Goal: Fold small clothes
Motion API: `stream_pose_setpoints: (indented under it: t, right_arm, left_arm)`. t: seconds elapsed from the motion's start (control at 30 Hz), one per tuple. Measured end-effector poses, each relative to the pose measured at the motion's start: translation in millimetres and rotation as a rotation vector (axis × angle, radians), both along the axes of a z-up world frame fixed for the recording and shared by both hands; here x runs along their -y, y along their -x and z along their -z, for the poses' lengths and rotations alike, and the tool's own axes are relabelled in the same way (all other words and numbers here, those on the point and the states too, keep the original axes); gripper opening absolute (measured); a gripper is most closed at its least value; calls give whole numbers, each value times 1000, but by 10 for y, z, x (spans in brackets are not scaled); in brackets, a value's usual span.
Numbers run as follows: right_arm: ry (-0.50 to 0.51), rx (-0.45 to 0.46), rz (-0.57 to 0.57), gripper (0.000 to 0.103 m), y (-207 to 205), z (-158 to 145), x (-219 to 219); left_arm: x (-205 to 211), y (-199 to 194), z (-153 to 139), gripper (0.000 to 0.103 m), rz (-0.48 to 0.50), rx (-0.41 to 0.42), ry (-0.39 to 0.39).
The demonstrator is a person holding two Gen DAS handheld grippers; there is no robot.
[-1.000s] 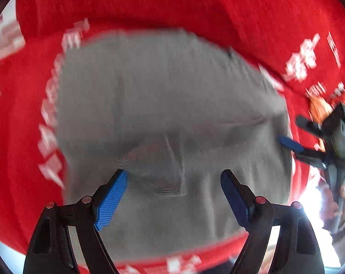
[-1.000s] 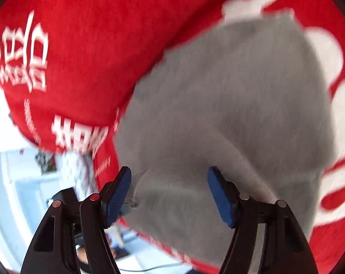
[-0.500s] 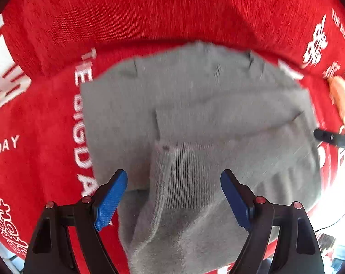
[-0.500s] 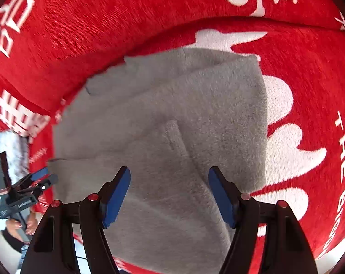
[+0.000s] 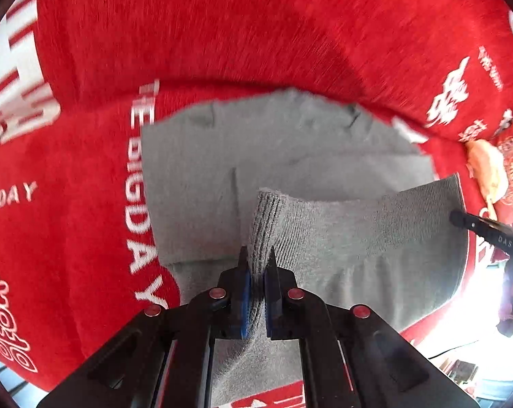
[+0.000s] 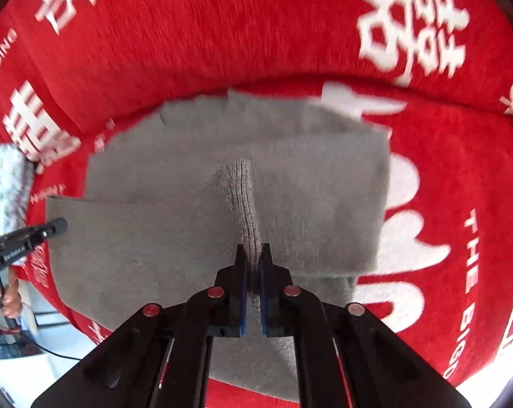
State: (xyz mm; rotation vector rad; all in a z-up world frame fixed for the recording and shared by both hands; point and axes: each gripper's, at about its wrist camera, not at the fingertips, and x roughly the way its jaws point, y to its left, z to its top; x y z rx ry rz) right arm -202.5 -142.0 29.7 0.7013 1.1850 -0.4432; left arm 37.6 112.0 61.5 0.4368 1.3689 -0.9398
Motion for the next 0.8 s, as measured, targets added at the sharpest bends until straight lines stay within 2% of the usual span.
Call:
stream_pose_setpoints:
  t: [0.1, 0.2, 0.33, 0.53, 0.6, 0.7, 0.73, 0.8]
  right_arm:
    - [39, 39, 4, 6, -91, -244, 143]
    - [62, 45, -1, 6, -321, -264, 402]
    - [59, 19, 18, 6, -656, 42, 681]
    - [-14, -32, 102, 6, -849, 757, 1008]
    - [-32, -43, 130, 7, -847, 909, 1046]
    - [-51, -19, 190, 8, -776, 946, 1100]
    - [-57, -15, 206, 10, -751, 939, 1122]
    - [-39, -41, 253, 17, -675, 907, 1192]
  left_arm:
    - [137, -113, -246, 7, 11, 39, 51]
    - [330, -322, -299, 7, 3, 75, 78]
    - [648, -600, -9, 7, -43, 107, 60]
    - [982, -756, 723, 7, -63, 128, -74]
    - [1001, -764, 875, 7, -77, 128, -96]
    - [992, -785, 878, 8, -94, 145, -89]
    - [978, -812, 871, 19, -105, 146, -100]
    - [900, -904, 819, 65, -161, 203, -146]
